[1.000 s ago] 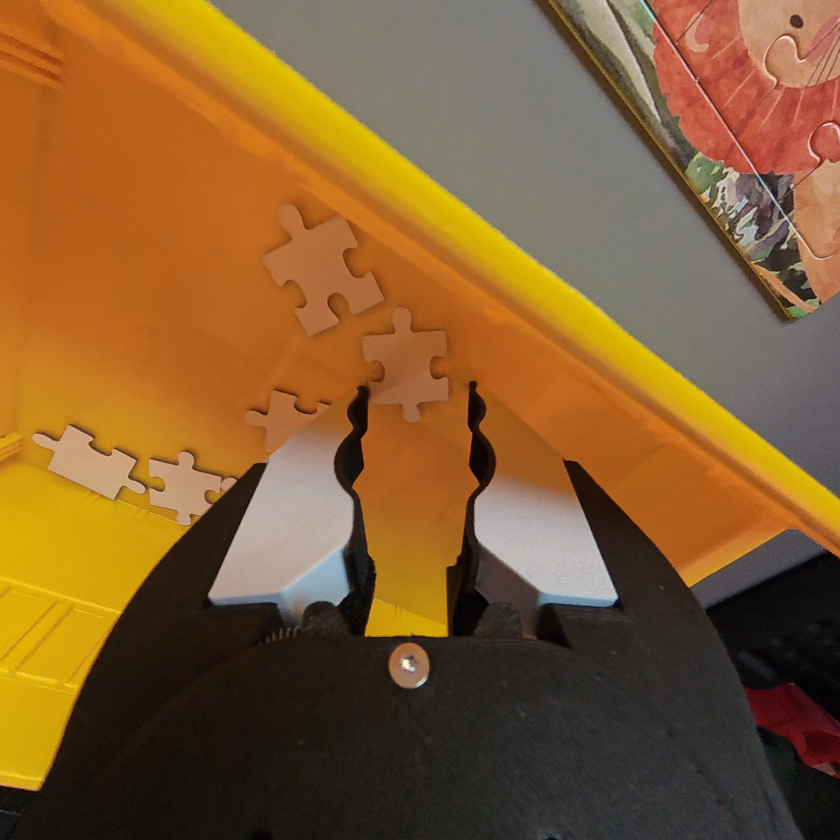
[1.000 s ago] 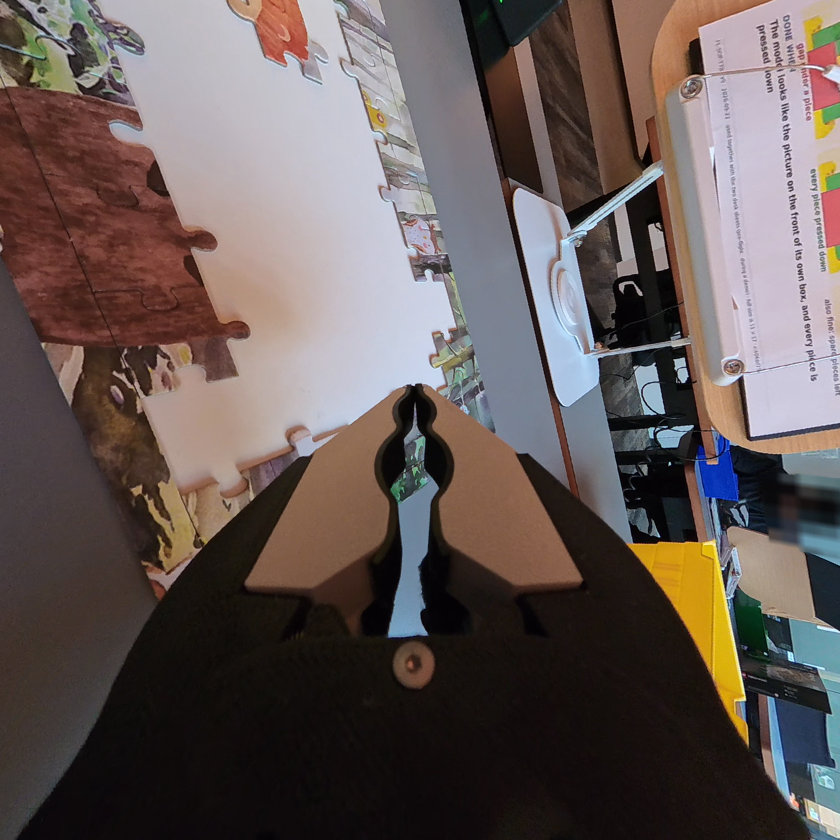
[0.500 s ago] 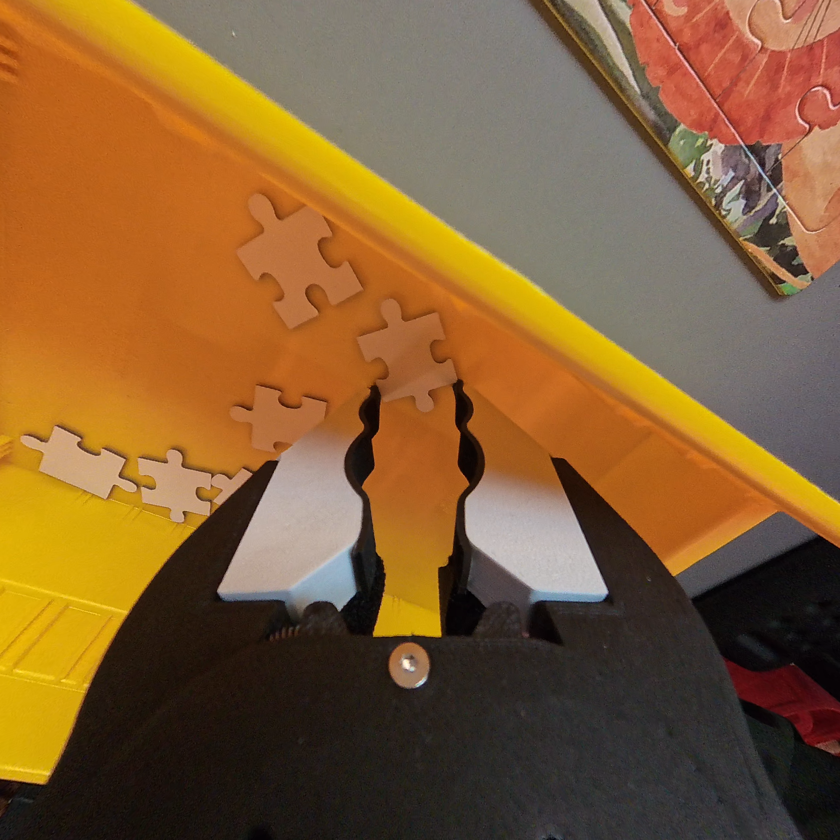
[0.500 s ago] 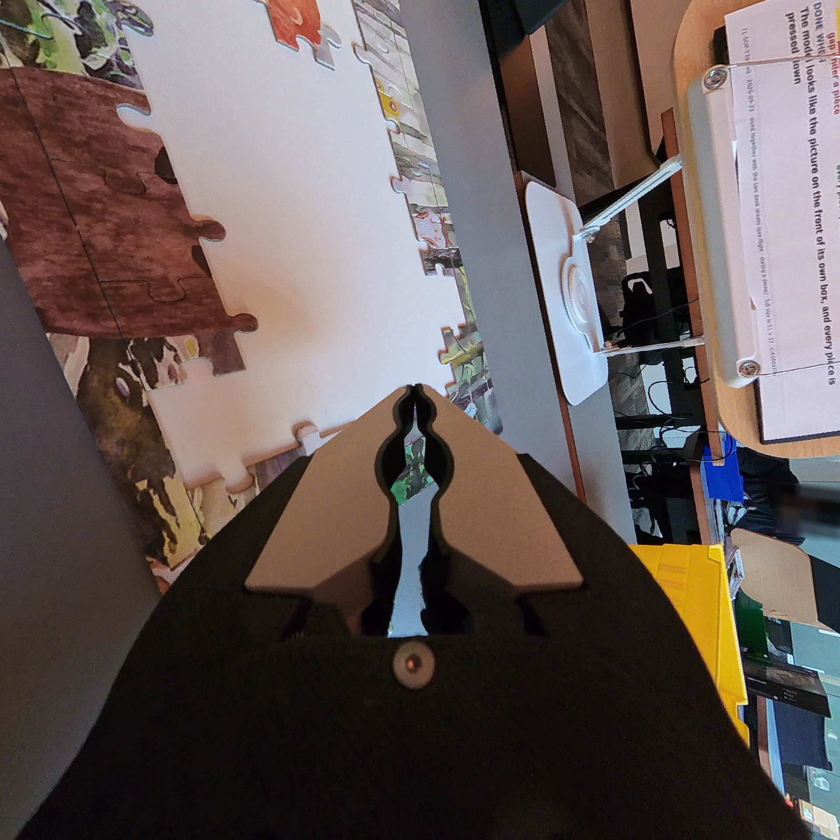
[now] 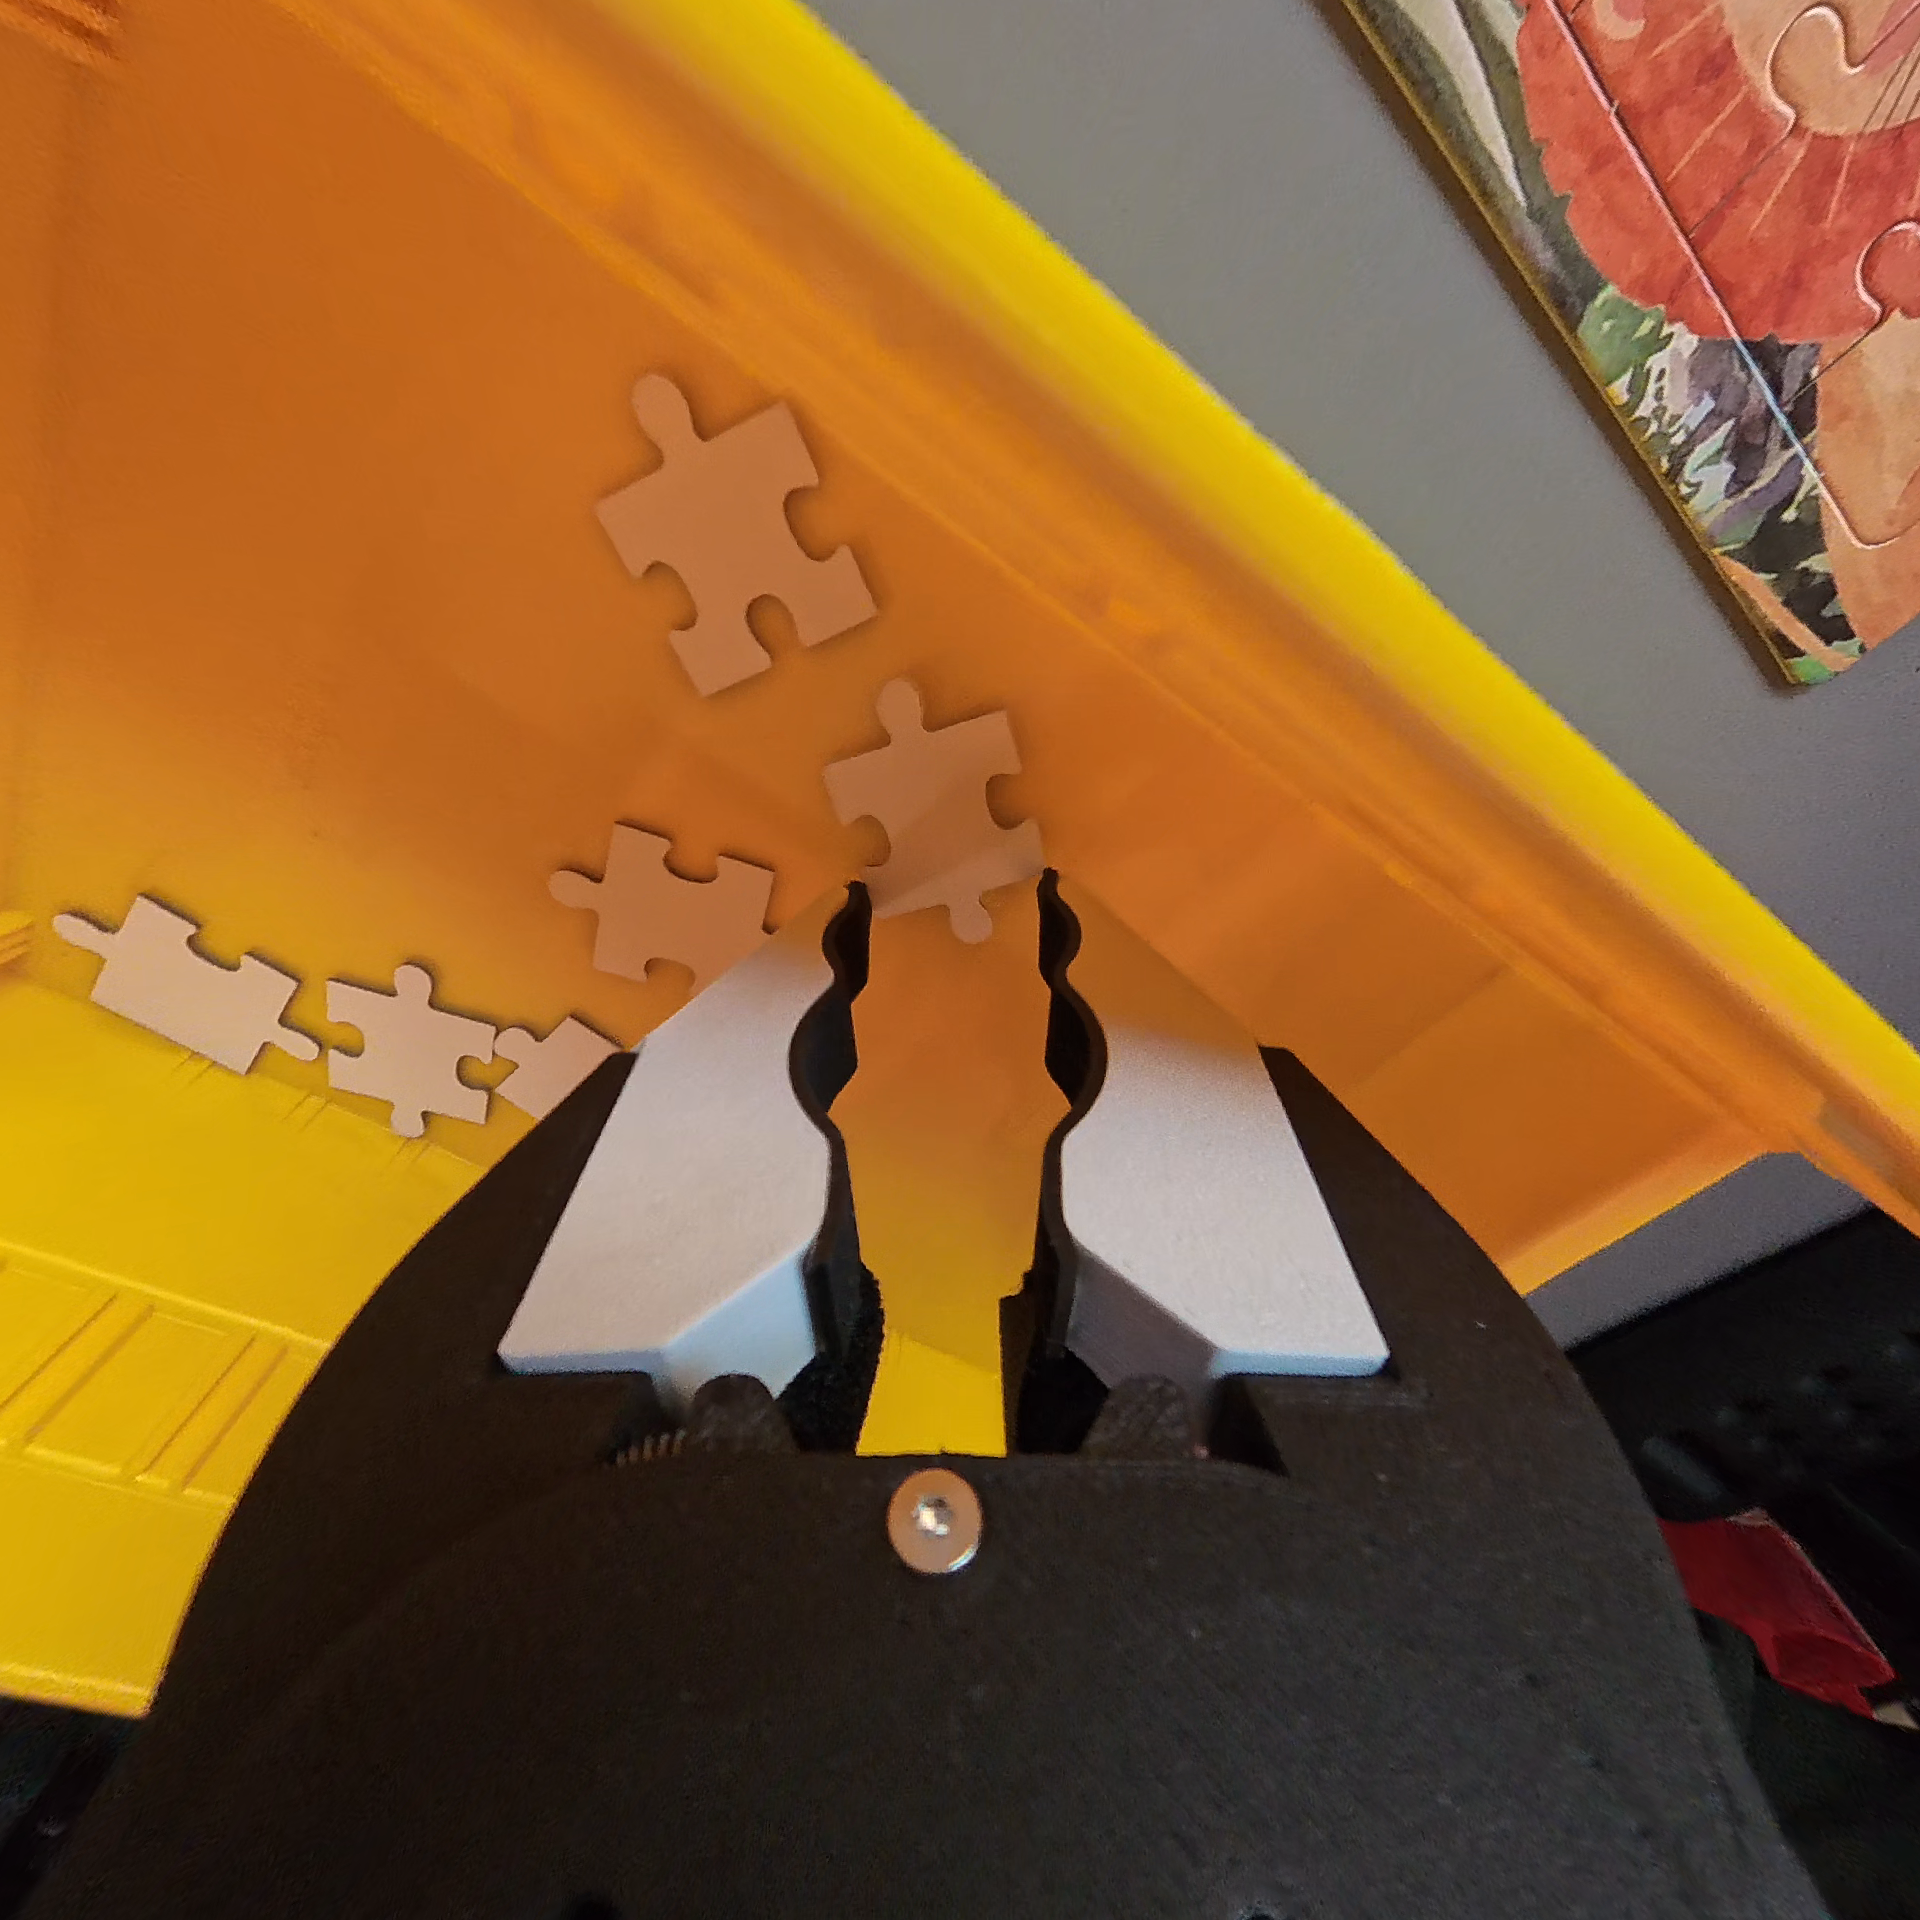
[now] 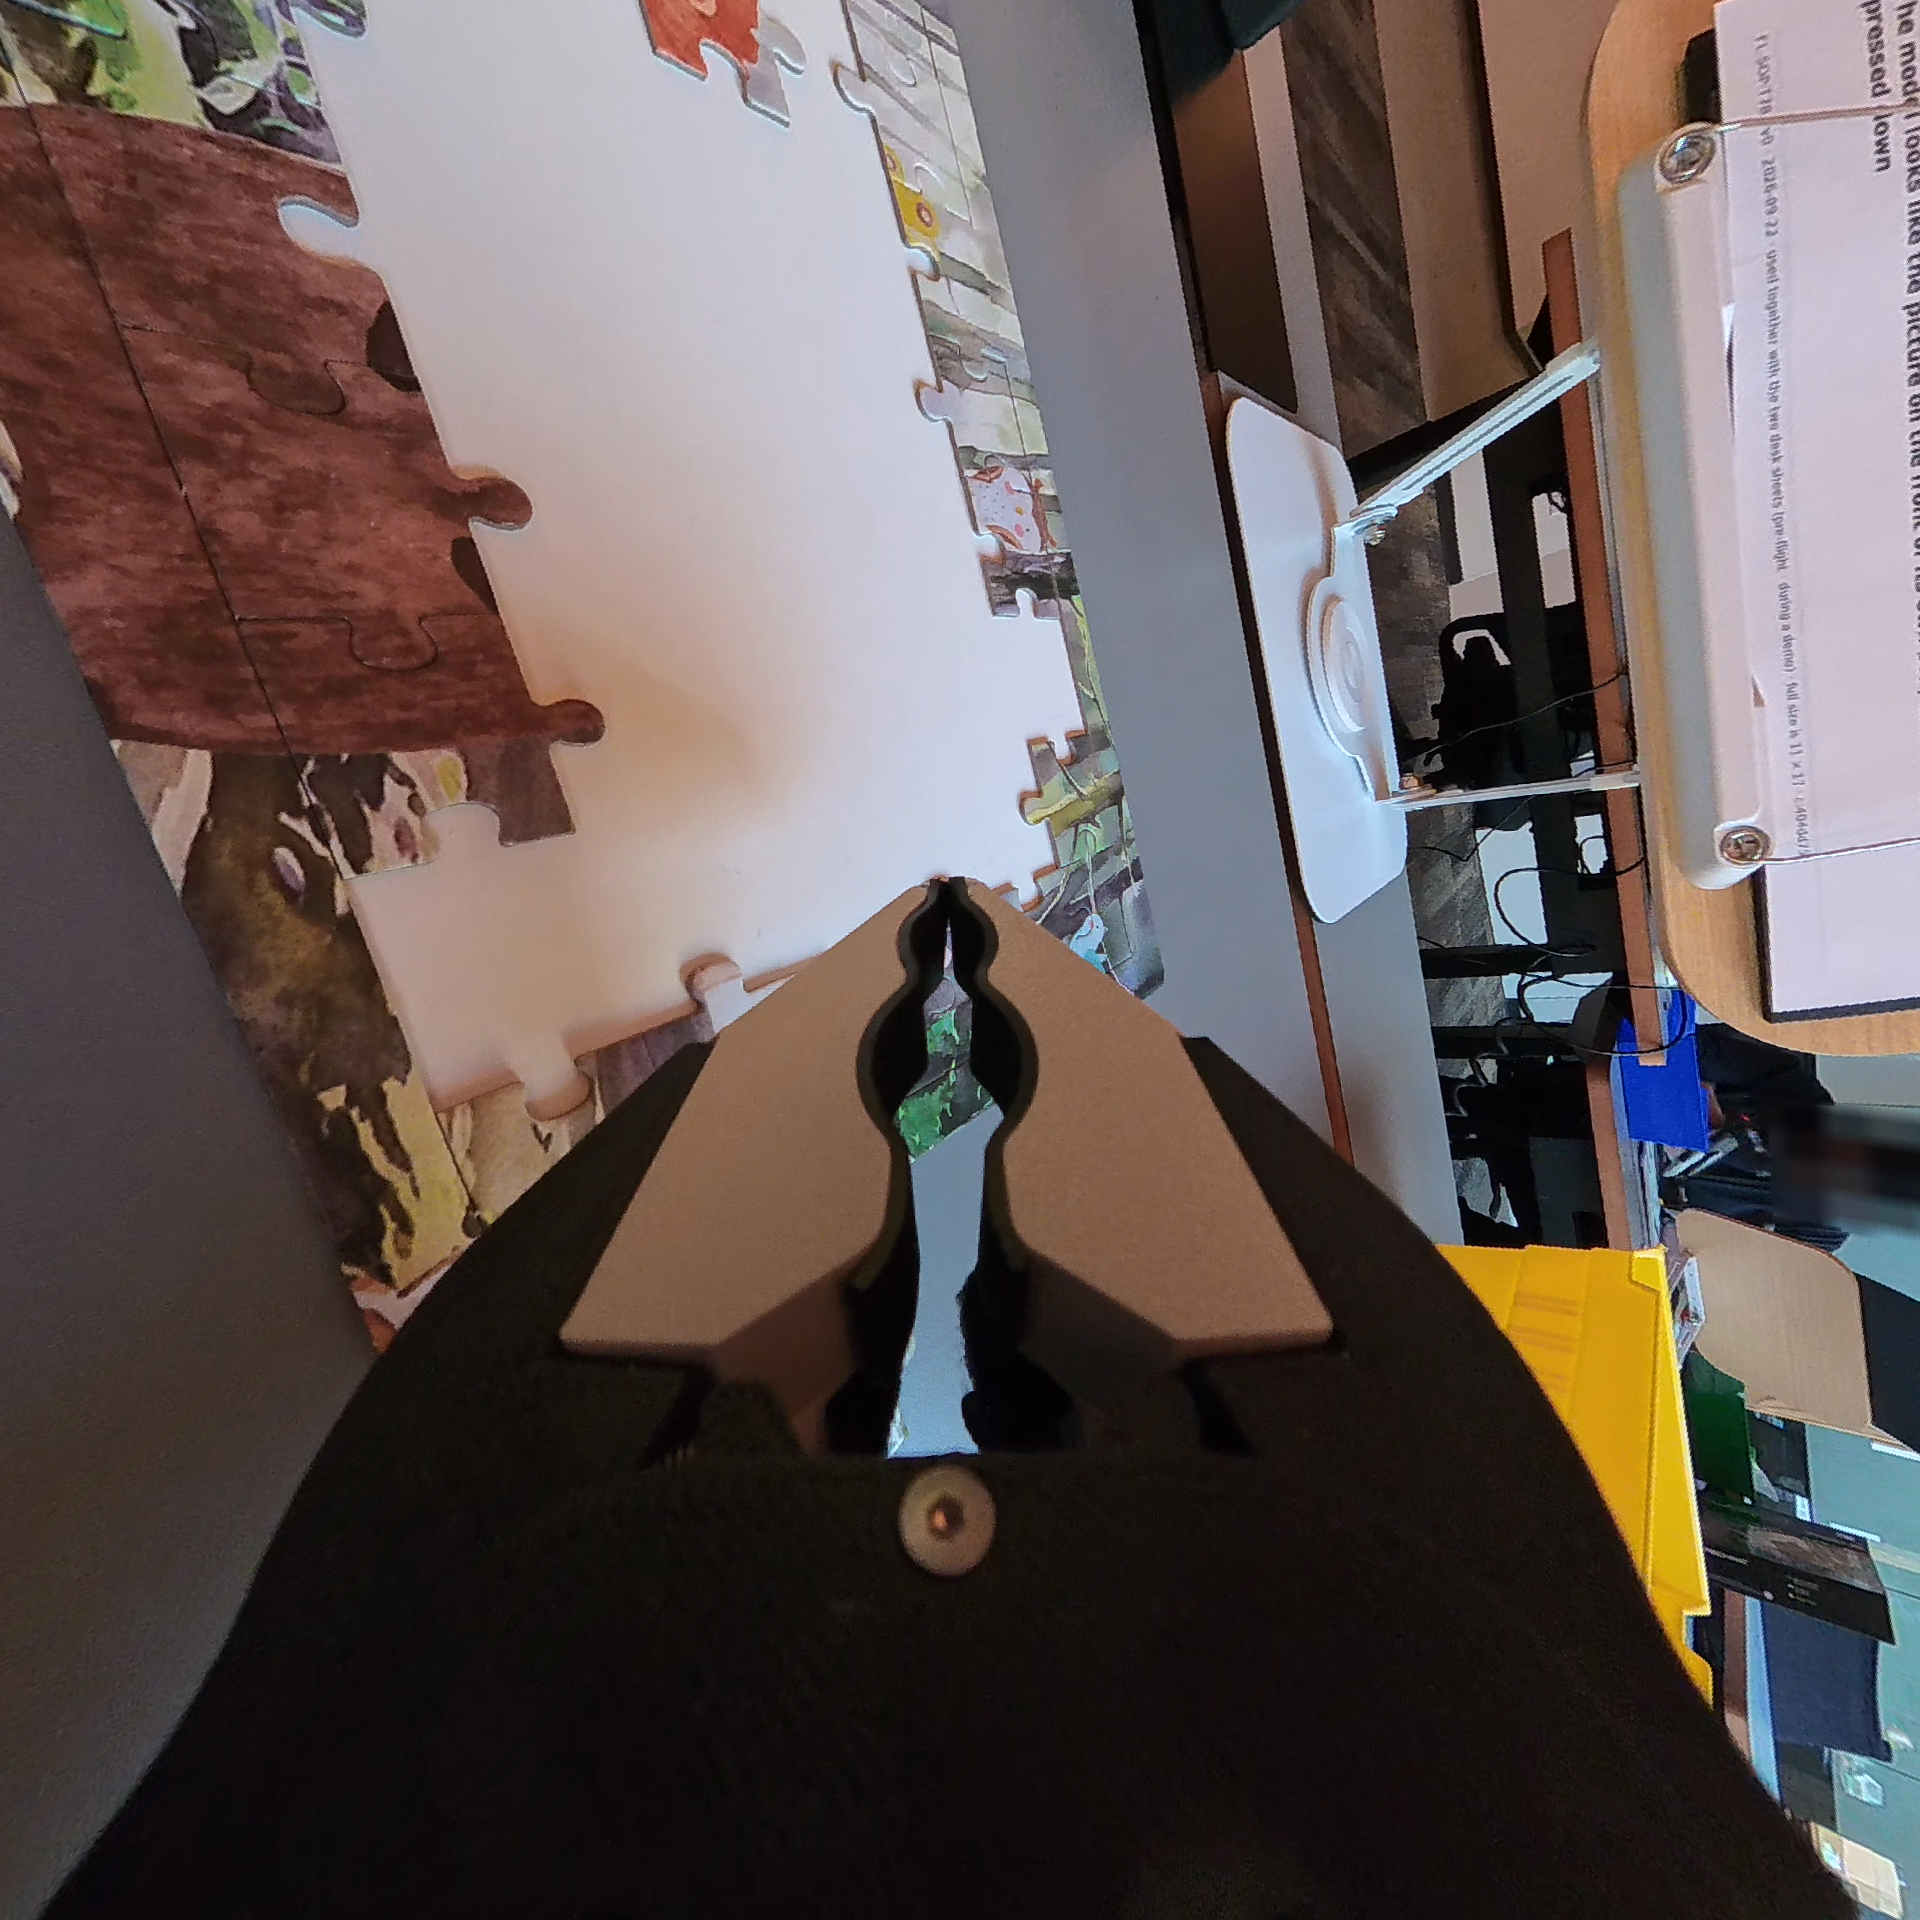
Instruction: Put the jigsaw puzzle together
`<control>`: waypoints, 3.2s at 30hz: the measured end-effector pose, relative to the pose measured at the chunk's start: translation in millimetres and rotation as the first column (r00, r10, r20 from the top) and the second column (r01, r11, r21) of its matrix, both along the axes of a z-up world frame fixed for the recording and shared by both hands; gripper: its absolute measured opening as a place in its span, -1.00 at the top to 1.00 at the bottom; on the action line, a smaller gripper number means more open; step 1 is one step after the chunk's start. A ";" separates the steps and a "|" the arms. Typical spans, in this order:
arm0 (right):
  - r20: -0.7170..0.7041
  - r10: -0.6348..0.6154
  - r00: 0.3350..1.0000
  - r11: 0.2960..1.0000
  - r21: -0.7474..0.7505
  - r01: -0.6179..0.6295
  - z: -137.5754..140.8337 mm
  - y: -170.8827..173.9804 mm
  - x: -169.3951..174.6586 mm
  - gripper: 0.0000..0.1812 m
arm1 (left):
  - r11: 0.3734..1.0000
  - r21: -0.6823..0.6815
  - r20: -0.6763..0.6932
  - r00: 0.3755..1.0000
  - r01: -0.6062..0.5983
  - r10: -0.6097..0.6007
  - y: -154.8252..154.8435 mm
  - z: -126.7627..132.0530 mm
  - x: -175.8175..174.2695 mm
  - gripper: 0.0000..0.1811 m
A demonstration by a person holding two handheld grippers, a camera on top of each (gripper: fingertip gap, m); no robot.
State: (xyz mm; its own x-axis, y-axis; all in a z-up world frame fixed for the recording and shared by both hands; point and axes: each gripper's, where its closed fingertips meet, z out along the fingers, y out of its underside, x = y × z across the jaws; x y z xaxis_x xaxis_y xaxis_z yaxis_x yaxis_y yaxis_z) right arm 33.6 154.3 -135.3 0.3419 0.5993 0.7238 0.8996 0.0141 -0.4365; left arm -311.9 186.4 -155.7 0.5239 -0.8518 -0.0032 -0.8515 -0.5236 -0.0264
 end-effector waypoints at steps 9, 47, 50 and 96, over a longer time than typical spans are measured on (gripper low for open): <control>0.010 0.002 1.000 1.000 0.008 -0.002 2.0 0.2 -0.8 1.00 | 0.990 0.118 0.185 0.981 -0.078 0.056 16.3 54.6 -10.5 0.66; -0.913 0.077 0.401 0.843 -0.155 -0.515 124.6 -78.8 -124.2 0.99 | 0.988 0.142 0.750 0.645 0.057 -0.145 -73.8 197.2 211.2 0.28; -0.955 -0.296 -0.032 0.626 -0.168 -0.761 154.9 -75.7 -99.8 0.99 | 0.997 -0.006 0.973 0.231 0.078 -0.013 -79.3 242.4 226.4 0.38; -0.862 -0.502 0.070 0.551 -0.380 -0.743 86.7 -37.1 -73.7 0.99 | 0.897 -0.373 0.923 0.194 0.236 0.333 -88.8 96.4 270.0 1.00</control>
